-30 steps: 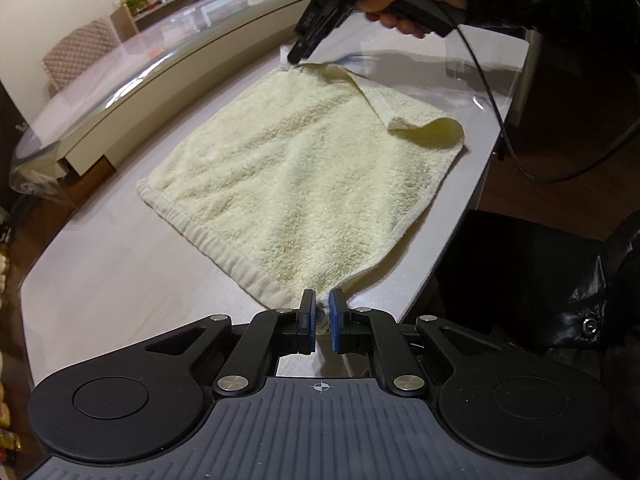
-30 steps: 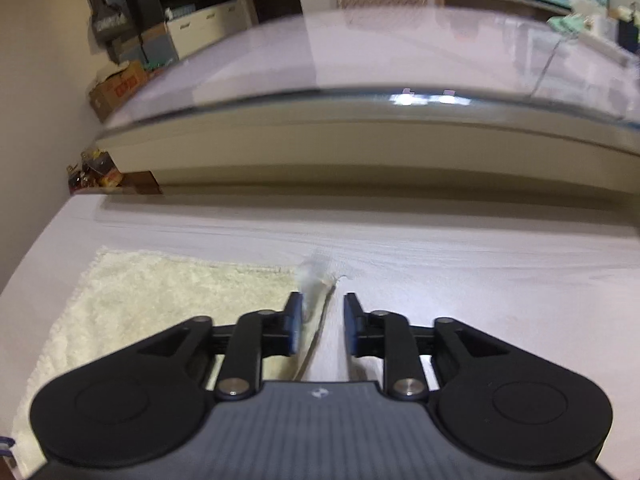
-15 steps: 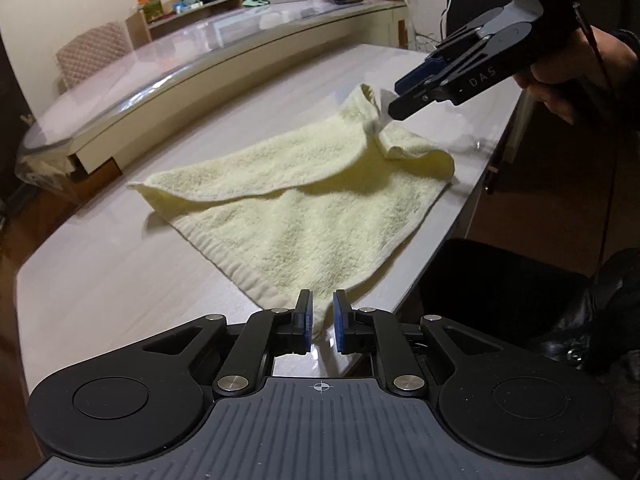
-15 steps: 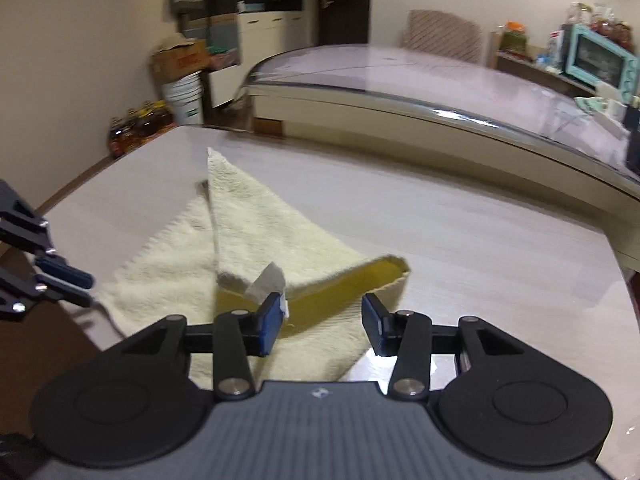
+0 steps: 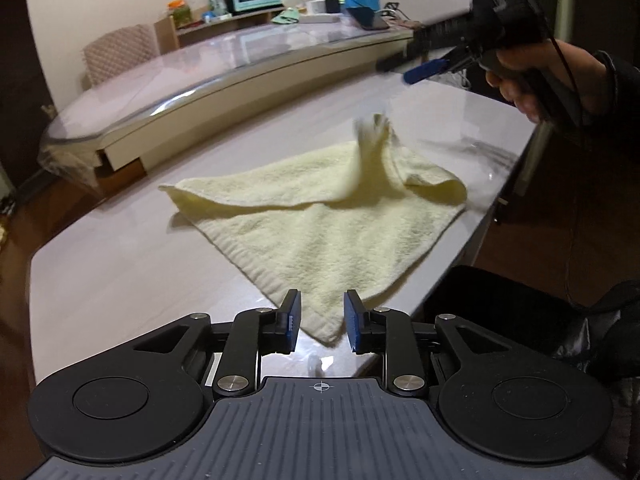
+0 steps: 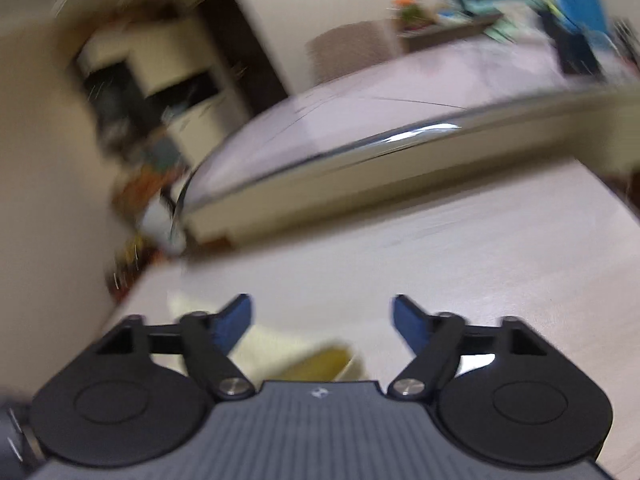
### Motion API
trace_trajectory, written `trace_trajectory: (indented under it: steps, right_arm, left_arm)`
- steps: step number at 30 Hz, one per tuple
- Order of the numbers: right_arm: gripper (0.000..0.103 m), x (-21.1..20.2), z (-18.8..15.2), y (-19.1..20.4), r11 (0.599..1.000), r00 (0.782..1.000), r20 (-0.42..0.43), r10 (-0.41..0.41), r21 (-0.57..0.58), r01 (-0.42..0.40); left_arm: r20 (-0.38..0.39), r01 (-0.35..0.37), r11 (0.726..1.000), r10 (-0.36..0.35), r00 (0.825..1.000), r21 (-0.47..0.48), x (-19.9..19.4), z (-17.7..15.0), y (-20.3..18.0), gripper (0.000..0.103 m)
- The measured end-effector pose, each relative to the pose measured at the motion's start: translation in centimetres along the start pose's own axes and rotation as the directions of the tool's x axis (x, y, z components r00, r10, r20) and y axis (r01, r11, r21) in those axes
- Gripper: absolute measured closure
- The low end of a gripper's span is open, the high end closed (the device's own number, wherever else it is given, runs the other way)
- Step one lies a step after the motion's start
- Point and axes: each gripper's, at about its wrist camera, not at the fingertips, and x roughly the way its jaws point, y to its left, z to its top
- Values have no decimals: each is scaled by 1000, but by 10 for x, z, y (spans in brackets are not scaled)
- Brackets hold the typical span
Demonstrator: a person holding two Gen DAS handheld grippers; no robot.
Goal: Fold towel
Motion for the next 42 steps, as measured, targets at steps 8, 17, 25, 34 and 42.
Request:
trace_trajectory:
  steps: [8, 17, 25, 34, 42]
  right_arm:
    - [41, -4, -38, 73, 696, 970, -195, 146, -677, -241]
    - [58, 19, -94, 105, 265, 911, -411, 17, -877, -401]
    - [95, 32, -87, 99, 305, 902, -431, 34, -855, -420]
    - [95, 54, 3, 65, 657, 925, -347, 158, -662, -361]
    - [96, 104, 58, 17, 841, 934, -333, 126, -463, -279]
  left_arm:
    - [10, 3, 1000, -3, 1000, 11, 3, 9, -1, 74]
    - [4, 17, 1000, -17, 1000, -16, 13, 8, -3, 73]
    - [-12, 23, 999, -24, 1000, -26, 20, 7, 0, 72]
    - [-8, 67, 998, -67, 998, 10, 33, 18, -4, 70]
    - [-42, 119, 992, -118, 992, 33, 50, 19, -12, 69]
